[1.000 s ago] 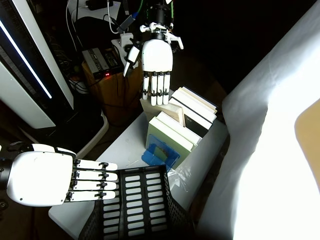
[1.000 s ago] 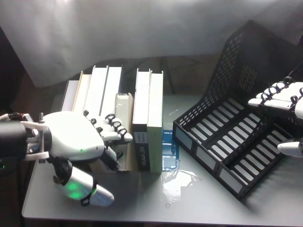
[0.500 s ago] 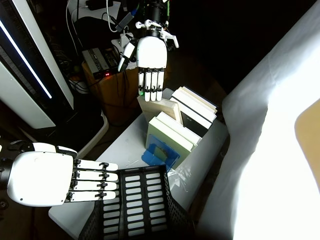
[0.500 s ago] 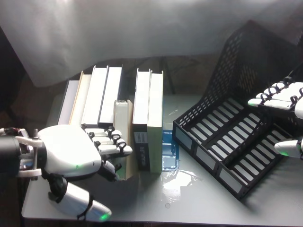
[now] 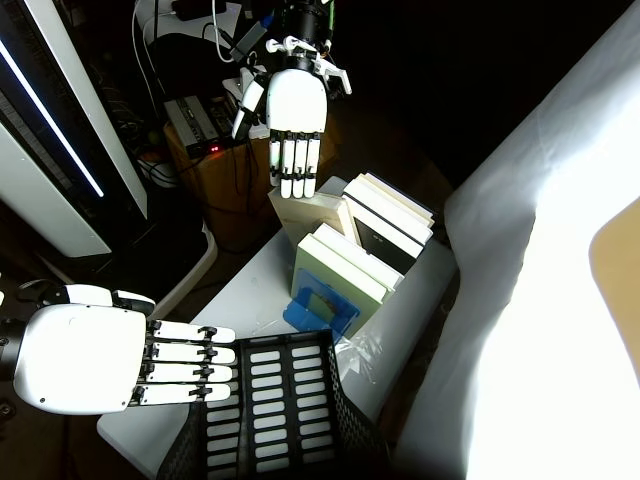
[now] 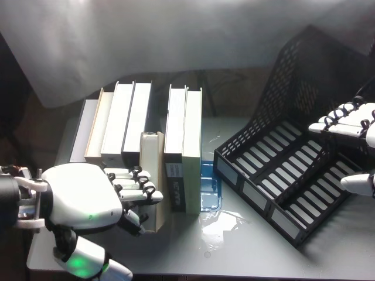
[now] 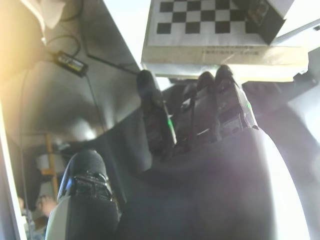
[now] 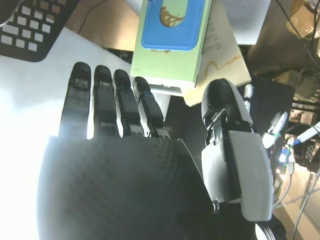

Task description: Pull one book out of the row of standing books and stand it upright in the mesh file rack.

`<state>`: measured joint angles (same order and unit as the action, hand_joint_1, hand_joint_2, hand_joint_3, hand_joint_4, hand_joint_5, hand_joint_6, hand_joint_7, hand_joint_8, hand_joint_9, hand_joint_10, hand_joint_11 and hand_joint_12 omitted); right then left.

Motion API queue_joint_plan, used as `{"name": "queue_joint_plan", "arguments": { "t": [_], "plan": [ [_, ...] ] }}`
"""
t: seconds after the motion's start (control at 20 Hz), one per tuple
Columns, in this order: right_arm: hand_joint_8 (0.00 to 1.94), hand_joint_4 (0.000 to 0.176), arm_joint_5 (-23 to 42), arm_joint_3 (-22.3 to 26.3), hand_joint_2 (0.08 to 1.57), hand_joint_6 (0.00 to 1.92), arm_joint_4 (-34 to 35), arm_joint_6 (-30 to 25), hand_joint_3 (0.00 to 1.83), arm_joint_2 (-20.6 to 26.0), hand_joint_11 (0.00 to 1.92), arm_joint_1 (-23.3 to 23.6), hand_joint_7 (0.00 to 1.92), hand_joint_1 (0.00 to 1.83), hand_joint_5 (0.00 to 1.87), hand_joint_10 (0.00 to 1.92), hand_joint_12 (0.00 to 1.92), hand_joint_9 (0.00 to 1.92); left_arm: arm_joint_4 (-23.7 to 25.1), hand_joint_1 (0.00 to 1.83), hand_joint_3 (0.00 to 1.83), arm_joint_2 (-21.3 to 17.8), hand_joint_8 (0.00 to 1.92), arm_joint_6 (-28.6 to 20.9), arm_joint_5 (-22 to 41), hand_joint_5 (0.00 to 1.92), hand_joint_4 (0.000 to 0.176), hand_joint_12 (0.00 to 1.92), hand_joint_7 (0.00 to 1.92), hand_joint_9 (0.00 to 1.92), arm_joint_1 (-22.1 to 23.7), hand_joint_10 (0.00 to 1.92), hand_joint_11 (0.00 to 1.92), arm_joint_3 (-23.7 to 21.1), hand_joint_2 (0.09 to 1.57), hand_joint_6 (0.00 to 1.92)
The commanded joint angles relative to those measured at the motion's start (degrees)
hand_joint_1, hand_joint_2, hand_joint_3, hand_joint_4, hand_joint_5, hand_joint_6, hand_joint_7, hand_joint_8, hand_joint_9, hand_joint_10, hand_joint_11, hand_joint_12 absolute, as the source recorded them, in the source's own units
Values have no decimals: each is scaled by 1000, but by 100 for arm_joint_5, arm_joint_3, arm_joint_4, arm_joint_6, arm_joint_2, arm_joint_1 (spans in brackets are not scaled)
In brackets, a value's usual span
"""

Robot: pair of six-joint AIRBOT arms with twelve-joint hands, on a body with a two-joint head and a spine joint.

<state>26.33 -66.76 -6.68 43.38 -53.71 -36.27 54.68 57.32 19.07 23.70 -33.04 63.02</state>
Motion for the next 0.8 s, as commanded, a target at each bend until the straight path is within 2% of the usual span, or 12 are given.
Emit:
{"name": "queue_joint_plan", "arguments": {
  "t": [0.0, 0.25, 0.4, 0.55, 0.6, 0.7, 0.75],
  "plan": [
    [0, 0, 531, -36, 1321, 0, 88, -17, 0, 57, 0, 10, 0, 251, 0, 0, 0, 0, 0, 19, 12, -79, 0, -31, 349, 583, 0, 0, 0, 0, -13, 0, 0, -26, 1171, 3],
    [0, 0, 524, -47, 1322, 0, 88, -17, 0, 55, 0, 10, 0, 201, 0, 0, 0, 0, 29, 10, 0, -127, 0, -31, 492, 626, 0, 0, 0, 0, -42, 0, 0, -33, 1131, 19],
    [0, 0, 521, -54, 1321, 0, 88, -17, 0, 55, 0, 7, 0, 205, 0, 0, 0, 0, -46, 1, 13, -218, 0, -31, 676, 514, 0, 0, 0, 0, -22, 0, 0, -53, 1170, 0],
    [0, 0, 540, -53, 1341, 0, 88, -17, 8, 59, 0, 8, 0, 196, 0, 0, 0, 0, -643, 31, 19, -351, 0, -31, 876, 391, 0, 0, 0, 0, 60, 0, 0, -71, 1197, 5],
    [0, 0, 577, -37, 1341, 0, 88, -17, 6, 59, 0, 22, 0, 230, 0, 0, 0, 0, -938, 5, 25, -419, 0, -31, 965, 230, 17, 0, 0, 0, 48, 0, 0, -102, 1216, 0],
    [0, 0, 771, 55, 1335, 0, 88, -17, 0, 74, 0, 82, 0, 403, 0, 0, 0, 0, -1876, 0, 43, -588, 0, -31, 1302, 112, 4, 0, 0, 0, -90, 0, 0, -149, 1272, 0],
    [0, 0, 827, 89, 1336, 0, 78, -17, 0, 93, 0, 105, 0, 421, 0, 0, 0, 0, -2214, 0, 23, -626, 0, -31, 1456, 92, 7, 0, 0, 0, -167, 0, 0, -155, 1299, 2]
  ]
}}
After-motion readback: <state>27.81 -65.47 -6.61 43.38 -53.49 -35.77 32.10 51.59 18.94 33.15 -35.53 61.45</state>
